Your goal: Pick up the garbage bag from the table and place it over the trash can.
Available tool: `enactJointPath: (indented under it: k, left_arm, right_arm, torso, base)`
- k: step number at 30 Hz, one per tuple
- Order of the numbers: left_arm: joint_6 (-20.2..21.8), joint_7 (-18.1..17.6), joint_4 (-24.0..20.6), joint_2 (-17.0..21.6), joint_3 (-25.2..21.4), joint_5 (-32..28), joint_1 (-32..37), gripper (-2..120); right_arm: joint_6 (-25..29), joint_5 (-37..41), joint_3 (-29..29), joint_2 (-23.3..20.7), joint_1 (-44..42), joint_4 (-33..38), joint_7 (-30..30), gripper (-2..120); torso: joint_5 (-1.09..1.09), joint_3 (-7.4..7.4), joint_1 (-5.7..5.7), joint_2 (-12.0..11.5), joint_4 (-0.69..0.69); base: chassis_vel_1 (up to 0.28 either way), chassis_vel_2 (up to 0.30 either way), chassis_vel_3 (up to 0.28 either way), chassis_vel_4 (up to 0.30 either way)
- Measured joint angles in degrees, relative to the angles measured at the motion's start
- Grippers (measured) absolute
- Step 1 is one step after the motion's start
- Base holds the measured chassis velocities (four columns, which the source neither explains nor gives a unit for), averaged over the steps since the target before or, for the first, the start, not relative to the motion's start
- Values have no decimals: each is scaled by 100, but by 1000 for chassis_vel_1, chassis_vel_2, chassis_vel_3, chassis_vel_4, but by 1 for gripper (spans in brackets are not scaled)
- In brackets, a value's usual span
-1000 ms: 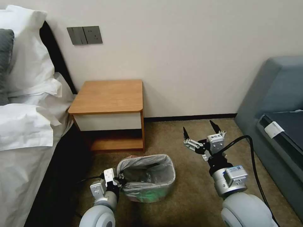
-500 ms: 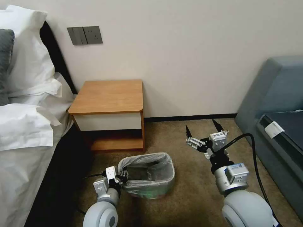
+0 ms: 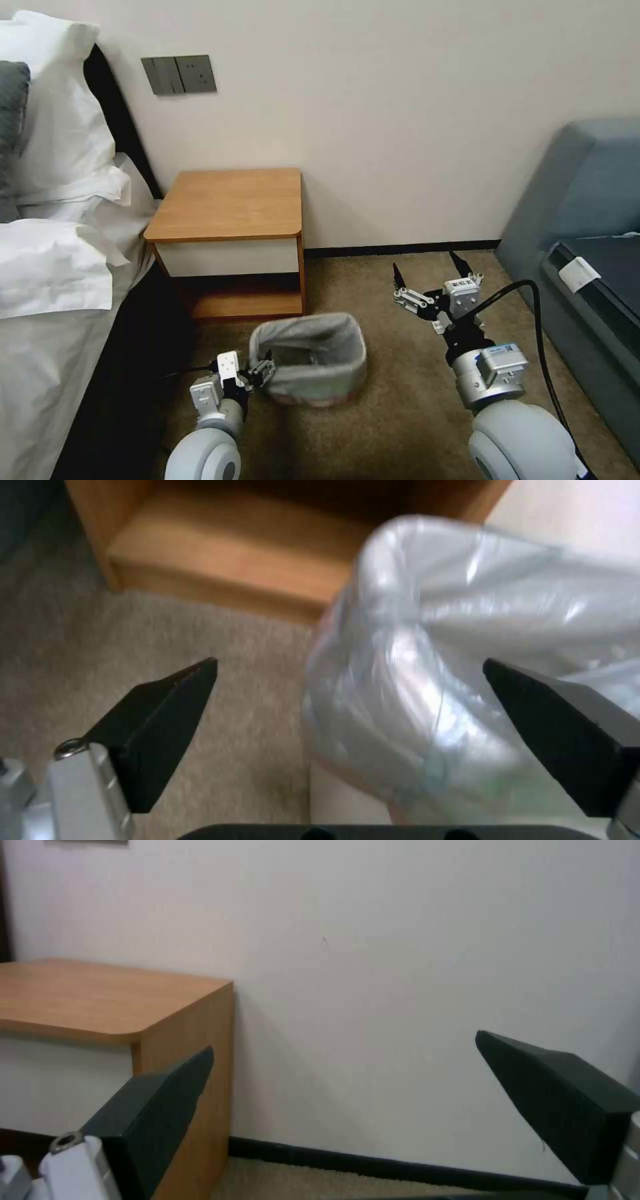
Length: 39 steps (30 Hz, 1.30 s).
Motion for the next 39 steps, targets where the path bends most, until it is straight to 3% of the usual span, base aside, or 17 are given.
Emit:
enactJointPath:
  k: [7,9,11,12,13,15,16,19,25,31,39]
  left_arm:
    - [-697,259,-345,73,-370,4,199,100]
    - [-1102,356,-522,84,-473,62,308,100]
    - [-1479,680,-616,74,-589,133,428,100]
    - [-1479,680,-616,74,-589,133,428,100]
    - [-1657,931,-668,54,-723,170,497,100]
    - [-2114,1393,-748,15,-1218,243,639,100]
    - [-2114,1393,-748,15,-1218,243,639,100]
    - [-2617,1949,-768,-51,-2095,401,856,100]
    - [-3295,2671,-641,-114,-2740,676,1228,100]
    - [-3523,2830,-801,-316,-2695,725,1631,100]
    - [-3366,2812,-1120,-577,-2040,899,2284,100]
  right_arm:
    - [55,-27,37,83,-58,-50,8,100]
    - [126,-32,50,101,-81,-118,8,100]
    - [236,-14,91,119,-129,-197,-4,100]
    - [236,-14,91,119,-129,-197,-4,100]
    - [322,-1,121,133,-161,-244,-28,100]
    - [576,-8,215,188,-245,-422,-135,100]
    - [576,-8,215,188,-245,-422,-135,100]
    - [1114,-127,400,359,-440,-721,-391,100]
    - [1653,-319,614,742,-814,-949,-727,100]
    - [2130,-779,699,1224,-1247,-1095,-809,100]
    - [2592,-999,807,1497,-1776,-1069,-673,100]
  torso:
    - [1,0,0,0,0]
    - [1,0,0,0,0]
    - [0,0,0,0,0]
    - [0,0,0,0,0]
    - [0,0,0,0,0]
    - [1,0,0,0,0]
    - [1,0,0,0,0]
    - [0,0,0,0,0]
    - [0,0,0,0,1]
    - [1,0,0,0,0]
    - [1,0,0,0,1]
  base:
    - [0,0,0,0]
    - [0,0,0,0]
    - [0,0,0,0]
    - [0,0,0,0]
    - [0,0,0,0]
    - [0,0,0,0]
    - [0,0,0,0]
    - [0,0,0,0]
    - [0,0,0,0]
    - [0,0,0,0]
    - [0,0,0,0]
